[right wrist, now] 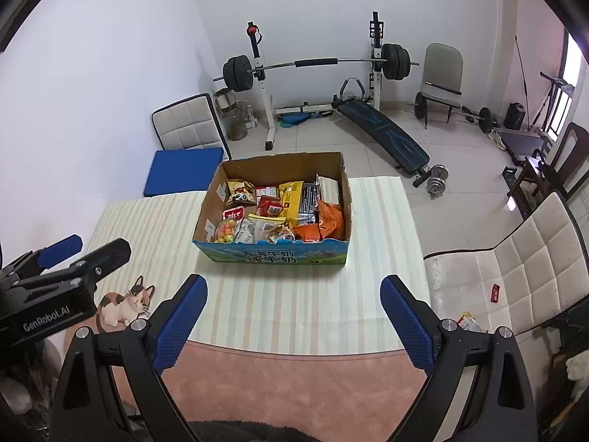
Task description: Organize snacks
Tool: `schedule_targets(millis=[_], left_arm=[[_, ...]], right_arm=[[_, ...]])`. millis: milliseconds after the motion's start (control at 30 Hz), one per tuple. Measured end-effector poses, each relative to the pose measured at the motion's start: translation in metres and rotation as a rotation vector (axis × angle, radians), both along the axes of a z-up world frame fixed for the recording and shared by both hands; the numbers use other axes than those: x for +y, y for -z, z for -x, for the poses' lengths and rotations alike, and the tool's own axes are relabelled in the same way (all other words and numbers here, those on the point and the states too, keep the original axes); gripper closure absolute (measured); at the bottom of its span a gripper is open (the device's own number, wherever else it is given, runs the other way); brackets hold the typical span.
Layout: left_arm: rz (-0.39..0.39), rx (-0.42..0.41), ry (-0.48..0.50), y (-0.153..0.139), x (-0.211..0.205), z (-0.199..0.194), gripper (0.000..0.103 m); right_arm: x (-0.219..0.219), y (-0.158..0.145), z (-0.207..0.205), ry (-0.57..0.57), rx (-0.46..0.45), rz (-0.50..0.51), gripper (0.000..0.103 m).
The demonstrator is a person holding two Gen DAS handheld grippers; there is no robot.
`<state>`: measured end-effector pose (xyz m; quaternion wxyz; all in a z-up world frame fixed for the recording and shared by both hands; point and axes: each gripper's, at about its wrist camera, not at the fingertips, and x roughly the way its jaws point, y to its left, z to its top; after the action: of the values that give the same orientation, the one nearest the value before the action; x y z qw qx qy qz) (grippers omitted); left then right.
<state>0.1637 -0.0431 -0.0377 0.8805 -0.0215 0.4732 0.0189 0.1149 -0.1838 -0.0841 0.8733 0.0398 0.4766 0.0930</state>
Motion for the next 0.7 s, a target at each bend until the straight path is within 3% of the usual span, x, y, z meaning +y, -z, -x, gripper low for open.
schedule_targets(millis=[333, 433, 700], left_arm=[[0.004, -0.012, -0.020, 0.008, 0.008, -0.005, 0.009], [-0.005, -0.020, -0.021, 0.013, 0.009, -0.009, 0.000], [-0.041, -0.042, -0.045, 0.032, 0.012, -0.031, 0.000]], right_arm=[[0.002, 0.000, -0.009, 0.026, -0.055, 0.035, 0.002], [0.005, 0.004, -0.019, 0.031, -0.069, 0.049, 0.002], [0.012, 0.021, -0.051, 0.067, -0.086, 0.070, 0.001]])
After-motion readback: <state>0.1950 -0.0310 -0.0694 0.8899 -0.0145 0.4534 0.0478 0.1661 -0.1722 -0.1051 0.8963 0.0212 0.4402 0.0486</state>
